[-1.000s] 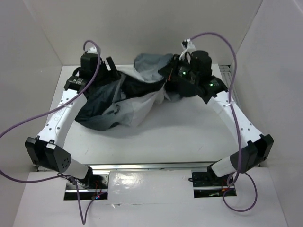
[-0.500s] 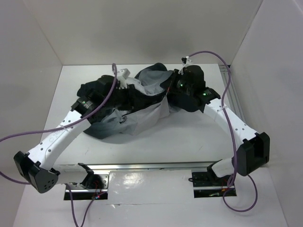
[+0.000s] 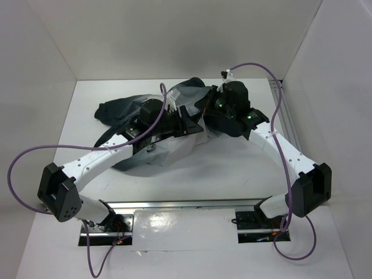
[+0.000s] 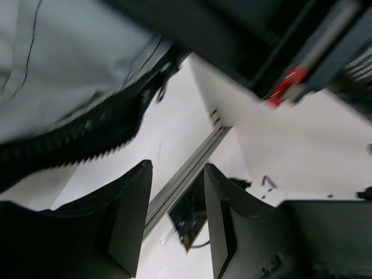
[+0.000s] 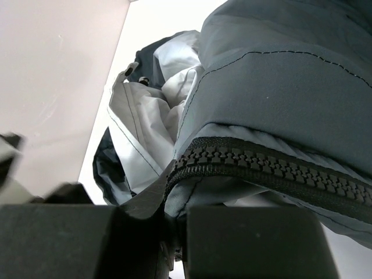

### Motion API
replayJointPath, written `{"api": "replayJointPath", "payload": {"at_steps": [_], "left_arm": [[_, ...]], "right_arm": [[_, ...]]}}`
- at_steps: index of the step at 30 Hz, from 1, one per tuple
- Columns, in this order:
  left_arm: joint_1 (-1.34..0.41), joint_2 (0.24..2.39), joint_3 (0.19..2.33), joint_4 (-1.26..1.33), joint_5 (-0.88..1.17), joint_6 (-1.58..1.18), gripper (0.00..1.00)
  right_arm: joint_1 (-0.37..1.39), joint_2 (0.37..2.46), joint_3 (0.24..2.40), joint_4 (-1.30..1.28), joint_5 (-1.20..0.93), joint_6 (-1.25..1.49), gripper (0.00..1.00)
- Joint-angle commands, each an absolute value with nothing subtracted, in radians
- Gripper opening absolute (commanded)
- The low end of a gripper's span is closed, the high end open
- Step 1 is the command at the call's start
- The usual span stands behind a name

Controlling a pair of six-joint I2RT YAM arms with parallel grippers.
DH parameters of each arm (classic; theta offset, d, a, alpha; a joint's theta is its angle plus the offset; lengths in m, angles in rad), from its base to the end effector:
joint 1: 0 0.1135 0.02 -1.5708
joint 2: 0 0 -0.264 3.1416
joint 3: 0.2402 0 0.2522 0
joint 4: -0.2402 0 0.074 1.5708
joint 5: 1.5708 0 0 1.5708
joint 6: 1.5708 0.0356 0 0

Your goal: Zip up the jacket

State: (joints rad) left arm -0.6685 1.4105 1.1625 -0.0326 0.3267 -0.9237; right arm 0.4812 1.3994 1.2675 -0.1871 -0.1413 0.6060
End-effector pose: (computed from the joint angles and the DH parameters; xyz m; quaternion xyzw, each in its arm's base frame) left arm 0.2547 -0.2157 0.3423 -0.0033 0.7944 -0.5149 0.3221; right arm 0.2897 0.1569 0.3666 0.0091 0.8094 0.3512 0.4705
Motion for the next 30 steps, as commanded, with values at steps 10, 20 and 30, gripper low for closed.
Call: {"api": "replayJointPath", "payload": {"at_steps": [10, 20, 30], "left_arm": [[-0.641, 1.446, 1.158, 0.233, 0.276, -1.041, 0.52], [-0.641, 1.502, 1.169, 0.313, 0.267, -1.054, 0.5], [-0.641, 1.511, 1.16, 0.314, 0.221, -1.032, 0.52]], "right_arm": [[0.492, 1.353, 1.299, -0.092, -0.123, 0.604, 0.0], [0.502, 1.353, 1.308, -0.101, -0.123, 0.604, 0.0], [0.502, 1.362, 1.308, -0.112, -0.114, 0.595, 0.0]]}}
